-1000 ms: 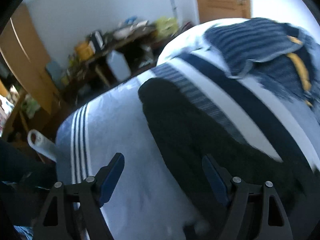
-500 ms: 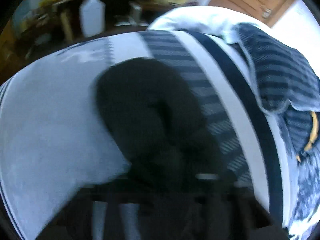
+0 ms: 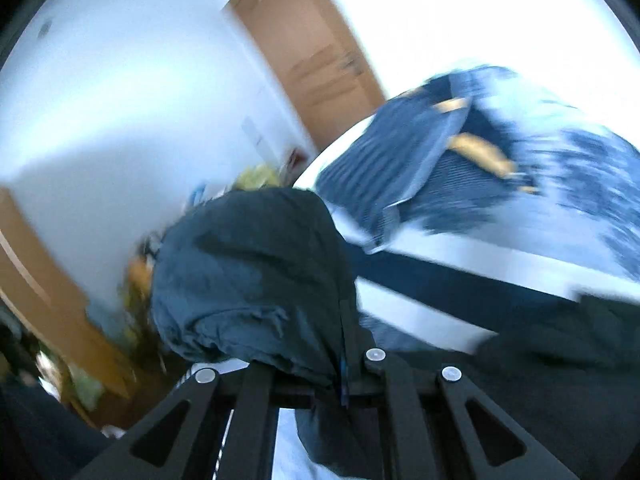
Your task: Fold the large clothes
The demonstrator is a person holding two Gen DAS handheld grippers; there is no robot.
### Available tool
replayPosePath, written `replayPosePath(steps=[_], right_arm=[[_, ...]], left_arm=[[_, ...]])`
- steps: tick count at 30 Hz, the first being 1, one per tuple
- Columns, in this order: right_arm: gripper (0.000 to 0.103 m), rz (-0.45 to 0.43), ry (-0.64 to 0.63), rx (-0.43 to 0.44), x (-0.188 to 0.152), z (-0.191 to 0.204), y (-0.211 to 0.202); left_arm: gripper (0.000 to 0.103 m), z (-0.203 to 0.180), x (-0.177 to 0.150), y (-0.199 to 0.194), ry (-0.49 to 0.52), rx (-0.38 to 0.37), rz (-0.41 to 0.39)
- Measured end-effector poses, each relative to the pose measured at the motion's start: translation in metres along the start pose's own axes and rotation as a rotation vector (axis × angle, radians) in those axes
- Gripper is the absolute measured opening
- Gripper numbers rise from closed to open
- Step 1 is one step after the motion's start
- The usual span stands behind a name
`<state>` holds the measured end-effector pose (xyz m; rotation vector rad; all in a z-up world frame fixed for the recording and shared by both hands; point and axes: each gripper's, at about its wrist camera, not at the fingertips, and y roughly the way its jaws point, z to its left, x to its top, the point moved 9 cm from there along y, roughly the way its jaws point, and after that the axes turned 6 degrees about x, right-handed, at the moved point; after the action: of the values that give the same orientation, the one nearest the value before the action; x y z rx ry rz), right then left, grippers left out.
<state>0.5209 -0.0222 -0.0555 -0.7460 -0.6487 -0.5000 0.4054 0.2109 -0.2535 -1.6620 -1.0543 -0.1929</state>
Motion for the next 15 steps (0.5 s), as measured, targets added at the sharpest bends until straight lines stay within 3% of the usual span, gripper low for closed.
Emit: replayPosePath(steps=[2, 5, 7, 8, 12, 15], right_arm=[[0.008, -0.049, 0.073, -0.022, -0.007, -0.040, -0.060], [0.009, -0.115, 0.156, -0.087, -0.031, -0.112, -0.137], [0.010, -0.144, 0.236, -0.114, -0.045, -0.165, -0.170], [0.010, -0.159, 0.311, -0.119, -0.058, -0.204, -0.178], [0.011, -0.173, 0.483, -0.118, -0.091, -0.300, -0.174], [0.016, -0.136, 0.585, -0.117, -0.129, -0.337, -0.170]], left_arm=[[0.078, -0.032, -0.005, -0.002, 0.076, -0.042, 0.016], [0.078, -0.075, -0.017, -0.001, 0.097, -0.127, 0.093], [0.078, -0.108, -0.024, 0.005, 0.149, -0.154, 0.140], [0.078, -0.122, -0.028, 0.009, 0.174, -0.170, 0.162], [0.078, -0.174, -0.044, 0.040, 0.276, -0.139, 0.258], [0.078, -0.190, -0.060, 0.063, 0.318, -0.078, 0.315]])
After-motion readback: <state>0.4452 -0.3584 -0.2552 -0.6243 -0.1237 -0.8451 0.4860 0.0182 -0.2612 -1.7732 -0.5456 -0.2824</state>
